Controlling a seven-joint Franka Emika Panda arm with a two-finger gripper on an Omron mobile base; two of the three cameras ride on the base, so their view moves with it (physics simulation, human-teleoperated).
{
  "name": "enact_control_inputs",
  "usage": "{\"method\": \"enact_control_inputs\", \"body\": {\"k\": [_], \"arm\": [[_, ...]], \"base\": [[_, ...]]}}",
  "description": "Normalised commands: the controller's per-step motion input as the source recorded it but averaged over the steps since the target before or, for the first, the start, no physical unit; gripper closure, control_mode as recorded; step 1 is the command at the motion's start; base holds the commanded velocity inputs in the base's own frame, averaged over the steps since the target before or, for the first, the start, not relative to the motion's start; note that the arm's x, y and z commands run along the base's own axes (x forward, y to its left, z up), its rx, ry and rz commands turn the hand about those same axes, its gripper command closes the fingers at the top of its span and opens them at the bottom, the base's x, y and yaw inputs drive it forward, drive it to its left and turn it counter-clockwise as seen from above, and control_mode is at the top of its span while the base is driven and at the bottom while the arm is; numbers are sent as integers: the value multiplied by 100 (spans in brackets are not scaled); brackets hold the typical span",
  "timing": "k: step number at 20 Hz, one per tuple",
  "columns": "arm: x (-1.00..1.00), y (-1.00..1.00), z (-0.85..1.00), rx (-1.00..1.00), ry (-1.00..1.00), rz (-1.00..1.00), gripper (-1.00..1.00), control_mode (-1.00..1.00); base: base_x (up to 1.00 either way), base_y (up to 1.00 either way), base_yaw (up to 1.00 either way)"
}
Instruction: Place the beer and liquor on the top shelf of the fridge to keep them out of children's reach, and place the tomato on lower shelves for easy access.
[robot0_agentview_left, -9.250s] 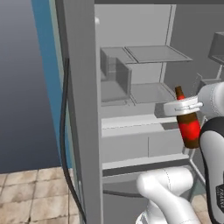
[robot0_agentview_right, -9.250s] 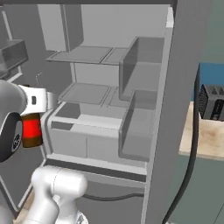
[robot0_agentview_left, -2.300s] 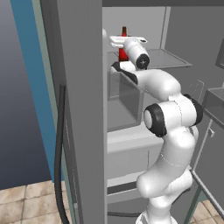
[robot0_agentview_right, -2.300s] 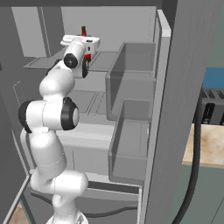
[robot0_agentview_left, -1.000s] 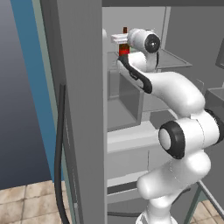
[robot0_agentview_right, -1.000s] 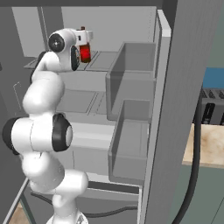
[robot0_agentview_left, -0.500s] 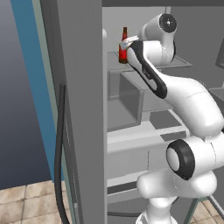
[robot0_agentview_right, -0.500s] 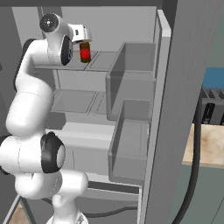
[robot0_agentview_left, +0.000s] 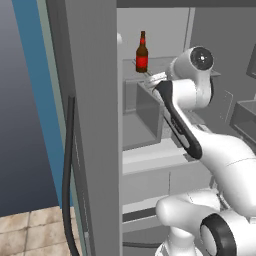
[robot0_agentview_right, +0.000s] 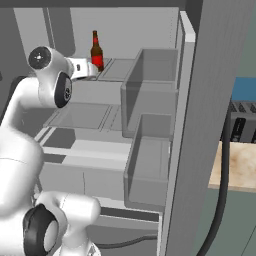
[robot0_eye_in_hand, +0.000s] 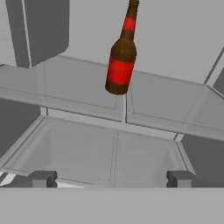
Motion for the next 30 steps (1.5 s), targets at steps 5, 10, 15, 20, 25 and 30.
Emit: {"method": "enact_control_inputs", "body": {"k": [5, 10, 15, 20, 25, 30], "arm": [[-92, 0, -7, 0, 4, -10, -100, -100], [-62, -2, 14, 0, 18, -4, -100, -100], [-58, -14, 23, 1, 18, 0, -100, -100], [-57, -2, 3, 0, 14, 0, -100, -100], [-39, 0, 0, 0, 10, 0, -100, -100], [-33, 0, 0, 0, 4, 0, -100, -100]], "base": [[0, 0, 0], [0, 0, 0], [0, 0, 0], [0, 0, 0], [0, 0, 0], [0, 0, 0]]}}
